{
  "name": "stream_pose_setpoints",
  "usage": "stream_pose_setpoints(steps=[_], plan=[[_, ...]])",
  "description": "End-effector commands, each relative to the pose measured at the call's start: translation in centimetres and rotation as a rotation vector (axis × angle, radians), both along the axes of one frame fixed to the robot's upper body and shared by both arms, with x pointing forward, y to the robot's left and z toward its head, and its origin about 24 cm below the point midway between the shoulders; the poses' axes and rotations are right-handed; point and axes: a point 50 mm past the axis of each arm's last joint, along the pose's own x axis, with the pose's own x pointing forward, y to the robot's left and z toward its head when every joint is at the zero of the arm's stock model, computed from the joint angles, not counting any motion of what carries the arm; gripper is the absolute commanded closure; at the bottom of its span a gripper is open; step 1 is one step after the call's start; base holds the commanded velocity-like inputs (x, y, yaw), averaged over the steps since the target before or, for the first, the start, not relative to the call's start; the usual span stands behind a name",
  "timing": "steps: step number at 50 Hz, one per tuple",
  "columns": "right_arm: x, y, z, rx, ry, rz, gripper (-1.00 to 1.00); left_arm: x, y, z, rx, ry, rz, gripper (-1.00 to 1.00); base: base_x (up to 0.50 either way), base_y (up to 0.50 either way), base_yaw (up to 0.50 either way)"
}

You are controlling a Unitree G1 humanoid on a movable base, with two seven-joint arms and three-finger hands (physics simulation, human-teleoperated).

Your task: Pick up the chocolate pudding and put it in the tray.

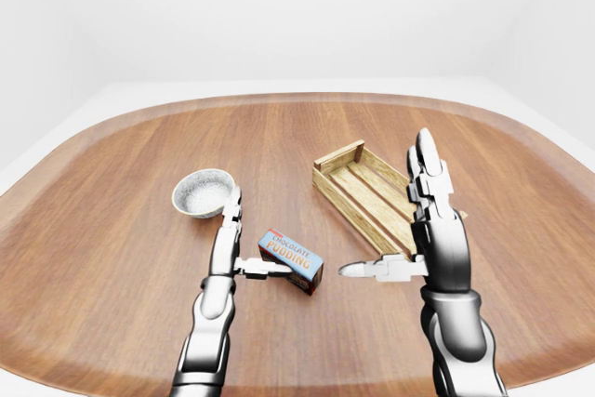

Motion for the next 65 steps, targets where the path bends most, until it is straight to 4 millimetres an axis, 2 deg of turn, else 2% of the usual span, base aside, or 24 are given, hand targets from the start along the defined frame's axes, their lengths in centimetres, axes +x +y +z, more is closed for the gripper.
stream_pose_setpoints(steps=[1, 27, 35, 37, 38, 39, 40, 43, 45, 46, 47, 48, 50, 51, 53, 54, 57, 58, 59, 60, 62, 63, 65], plan=[[0.4, 1.3, -1.0, -0.050, 0.042, 0.062, -1.00, 0.2, 0.2, 0.2, -0.038, -0.003, 0.008, -1.00, 0.00, 0.00, 0.00], [1.6, 3.2, -3.8, -0.075, 0.147, 0.153, -1.00, 0.2, 0.2, 0.1, -0.037, 0.002, 0.007, -1.00, 0.00, 0.00, 0.00], [3.2, 3.3, -6.1, -0.072, 0.242, 0.141, -1.00, 0.2, 0.2, 0.1, -0.036, 0.003, 0.006, -1.00, 0.00, 0.00, 0.00], [3.8, 3.2, -7.2, -0.083, 0.286, 0.128, -1.00, 0.2, 0.2, 0.0, -0.036, 0.003, 0.006, -1.00, 0.00, 0.00, 0.00], [4.2, 3.1, -8.6, -0.089, 0.343, 0.107, -1.00, 0.2, 0.2, 0.1, -0.036, 0.004, 0.007, -1.00, 0.00, 0.00, 0.00], [4.4, 3.2, -7.7, -0.084, 0.310, 0.120, -1.00, 0.2, 0.2, 0.1, -0.036, 0.004, 0.006, -1.00, 0.00, 0.00, 0.00], [4.5, 3.2, -8.0, -0.085, 0.321, 0.118, -1.00, 0.2, 0.2, 0.0, -0.036, 0.004, 0.006, -1.00, 0.00, 0.00, 0.00], [5.2, 3.0, -10.0, -0.097, 0.402, 0.089, -1.00, 0.2, 0.2, 0.0, -0.036, 0.004, 0.007, -1.00, 0.00, 0.00, 0.00], [5.6, 3.0, -10.2, -0.099, 0.413, 0.085, -1.00, 0.1, 0.2, 0.0, -0.036, 0.004, 0.007, -1.00, 0.00, 0.00, 0.00], [5.7, 3.1, -9.5, -0.094, 0.387, 0.096, -1.00, 0.1, 0.2, 0.0, -0.036, 0.004, 0.007, -1.00, 0.00, 0.00, 0.00], [5.8, 3.1, -10.2, -0.098, 0.412, 0.087, -1.00, 0.1, 0.2, 0.0, -0.036, 0.004, 0.007, -1.00, 0.00, 0.00, 0.00], [5.9, 3.2, -9.4, -0.095, 0.384, 0.097, -1.00, 0.2, 0.2, 0.0, -0.036, 0.004, 0.007, -1.00, 0.00, 0.00, 0.00], [6.0, 3.2, -9.5, -0.097, 0.385, 0.100, -1.00, 0.2, 0.2, 0.0, -0.036, 0.004, 0.006, -1.00, 0.00, 0.00, 0.00], [6.1, 3.0, -11.2, -0.105, 0.453, 0.077, -1.00, 0.2, 0.2, 0.0, -0.036, 0.004, 0.006, -1.00, 0.00, 0.00, 0.00], [6.2, 3.2, -10.1, -0.096, 0.413, 0.099, -1.00, 0.2, 0.2, 0.0, -0.036, 0.004, 0.007, -1.00, 0.00, 0.00, 0.00], [6.2, 3.3, -10.3, -0.099, 0.421, 0.099, -1.00, 0.2, 0.2, 0.0, -0.036, 0.004, 0.007, -1.00, 0.00, 0.00, 0.00], [6.1, 3.0, -13.2, -0.115, 0.533, 0.064, -1.00, 0.2, 0.2, 0.0, -0.036, 0.005, 0.007, -1.00, 0.00, 0.00, 0.00], [6.1, 3.0, -13.0, -0.114, 0.530, 0.069, -1.00, 0.2, 0.2, 0.0, -0.036, 0.005, 0.007, -1.00, 0.00, 0.00, 0.00], [6.2, 3.2, -11.9, -0.106, 0.489, 0.087, -1.00, 0.2, 0.2, 0.0, -0.036, 0.005, 0.007, -1.00, 0.00, 0.00, 0.00], [6.2, 3.1, -12.8, -0.109, 0.522, 0.078, -1.00, 0.2, 0.2, -0.1, -0.036, 0.005, 0.007, -1.00, 0.00, 0.00, 0.00], [6.2, 3.2, -11.7, -0.100, 0.480, 0.098, -1.00, 0.1, 0.2, -0.1, -0.036, 0.005, 0.007, -1.00, 0.00, 0.00, 0.00], [6.2, 3.0, -13.4, -0.108, 0.548, 0.076, -1.00, 0.1, 0.2, 0.0, -0.036, 0.005, 0.007, -1.00, 0.00, 0.00, 0.00], [6.2, 2.9, -14.4, -0.111, 0.588, 0.064, -1.00, 0.1, 0.2, 0.0, -0.036, 0.005, 0.007, -1.00, 0.00, 0.00, 0.00]])
